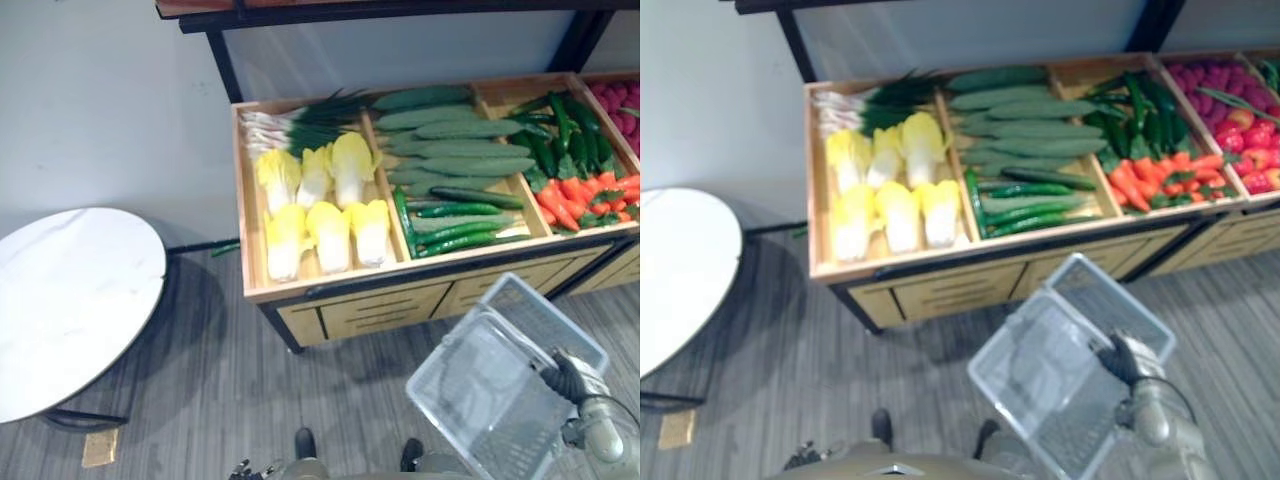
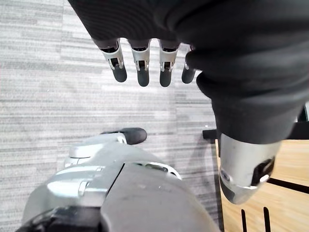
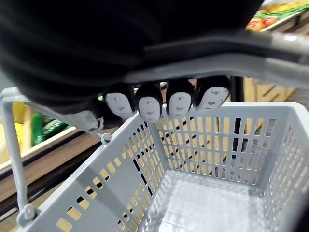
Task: Pick vegetable in the basket
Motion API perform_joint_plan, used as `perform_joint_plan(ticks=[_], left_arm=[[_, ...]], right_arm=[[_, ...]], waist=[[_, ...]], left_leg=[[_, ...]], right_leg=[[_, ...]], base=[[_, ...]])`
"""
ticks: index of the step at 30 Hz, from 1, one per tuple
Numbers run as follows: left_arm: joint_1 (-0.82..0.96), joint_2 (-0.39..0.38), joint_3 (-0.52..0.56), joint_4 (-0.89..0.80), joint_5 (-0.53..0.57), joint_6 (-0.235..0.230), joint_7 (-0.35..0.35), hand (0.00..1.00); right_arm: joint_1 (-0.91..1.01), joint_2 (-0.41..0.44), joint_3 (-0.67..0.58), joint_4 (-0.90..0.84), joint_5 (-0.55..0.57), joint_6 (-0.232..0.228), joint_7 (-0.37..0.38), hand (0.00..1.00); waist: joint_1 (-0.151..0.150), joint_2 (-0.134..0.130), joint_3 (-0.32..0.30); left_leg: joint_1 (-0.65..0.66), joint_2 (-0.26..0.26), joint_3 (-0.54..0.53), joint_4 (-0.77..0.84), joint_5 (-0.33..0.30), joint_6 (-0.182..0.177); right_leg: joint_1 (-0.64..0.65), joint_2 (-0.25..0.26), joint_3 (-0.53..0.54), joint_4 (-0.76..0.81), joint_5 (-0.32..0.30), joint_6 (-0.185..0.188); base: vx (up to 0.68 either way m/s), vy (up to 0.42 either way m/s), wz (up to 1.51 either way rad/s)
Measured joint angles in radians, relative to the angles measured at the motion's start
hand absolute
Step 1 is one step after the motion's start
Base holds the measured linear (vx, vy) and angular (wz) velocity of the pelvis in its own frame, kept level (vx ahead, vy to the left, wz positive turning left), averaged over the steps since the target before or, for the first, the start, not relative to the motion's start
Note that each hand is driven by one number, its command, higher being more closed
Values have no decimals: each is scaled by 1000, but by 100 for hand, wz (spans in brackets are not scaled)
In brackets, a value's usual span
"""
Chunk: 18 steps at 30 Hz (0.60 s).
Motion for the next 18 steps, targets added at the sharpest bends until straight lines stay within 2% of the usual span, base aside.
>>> perform_joint_plan(ticks=[3, 5, 6, 8, 9, 10, 11, 13, 14, 15, 16, 18], left_arm=[[0, 8, 20, -20, 5, -1, 1, 0], [-5, 24, 26, -91, 3, -10, 15, 0], [-5, 26, 27, -102, 3, -12, 17, 0], [3, 30, 46, -225, 0, -15, 38, 0], [8, 30, 58, -288, 0, -17, 44, 0], [15, 30, 69, -373, 0, -22, 63, 0], [26, 26, 79, -465, -1, -31, 83, 0], [33, 15, 100, -580, 0, -48, 112, 0], [32, 10, 108, -608, 0, -51, 119, 0], [25, 0, 115, -653, 0, -56, 141, 0], [16, -17, 128, -706, 0, -58, 163, 0], [7, -23, 129, -750, 4, -58, 192, 0]], right_arm=[[8, -7, -63, 87, 0, 9, 0, 100], [19, -7, -82, 131, 1, 28, 0, 100], [22, -6, -81, 131, 1, 30, 0, 100], [35, -6, -81, 144, 1, 30, 3, 100], [36, -5, -81, 157, 1, 30, 3, 100], [36, -2, -81, 174, 1, 30, 2, 100], [34, 5, -82, 184, 3, 29, 2, 100], [18, 18, -88, 223, 4, 25, 2, 100], [13, 22, -92, 242, 4, 22, 2, 100], [0, 31, -103, 281, 5, 22, 1, 100], [-15, 48, -120, 321, 6, 25, 0, 100], [-21, 61, -120, 352, 6, 32, 0, 100]], waist=[[-2, 10, -7], [-4, 18, -15], [-4, 14, -14], [-2, 23, -21], [-1, 12, -15], [-1, 24, -23], [0, 12, -17], [0, 20, -22], [0, 13, -19], [0, 27, -28], [0, 20, -24], [0, 27, -28]], left_leg=[[31, -19, 14, -17, -4, 3], [34, -28, 19, -23, -4, 3], [34, -28, 20, -24, -4, 3], [37, -29, 28, -24, -4, 3], [37, -29, 29, -24, -4, 3], [39, -29, 30, -24, -4, 3], [38, -28, 30, -24, -4, 3], [38, -27, 33, -24, -4, 3], [38, -27, 33, -25, -5, 3], [37, -28, 34, -25, -5, 4], [33, -28, 34, -25, -7, 7], [30, -29, 34, -25, -6, 8]], right_leg=[[21, -11, 22, -21, 14, 14], [21, -16, 24, -28, 23, 21], [21, -16, 25, -29, 23, 21], [22, -16, 29, -32, 24, 22], [22, -15, 29, -33, 24, 22], [23, -13, 31, -35, 26, 22], [23, -10, 33, -42, 30, 20], [23, -7, 36, -48, 34, 19], [23, -7, 36, -51, 35, 20], [25, -7, 37, -62, 38, 19], [24, -7, 39, -69, 42, 18], [23, -5, 40, -78, 49, 19]], base=[[101, 73, -16], [74, 50, -4], [54, 28, -3], [38, 12, -5], [24, 10, -5], [17, 10, -5], [9, 6, -7], [0, 4, -6], [0, 0, 0], [-9, 17, -3], [-5, 18, -4], [7, 16, -4]])
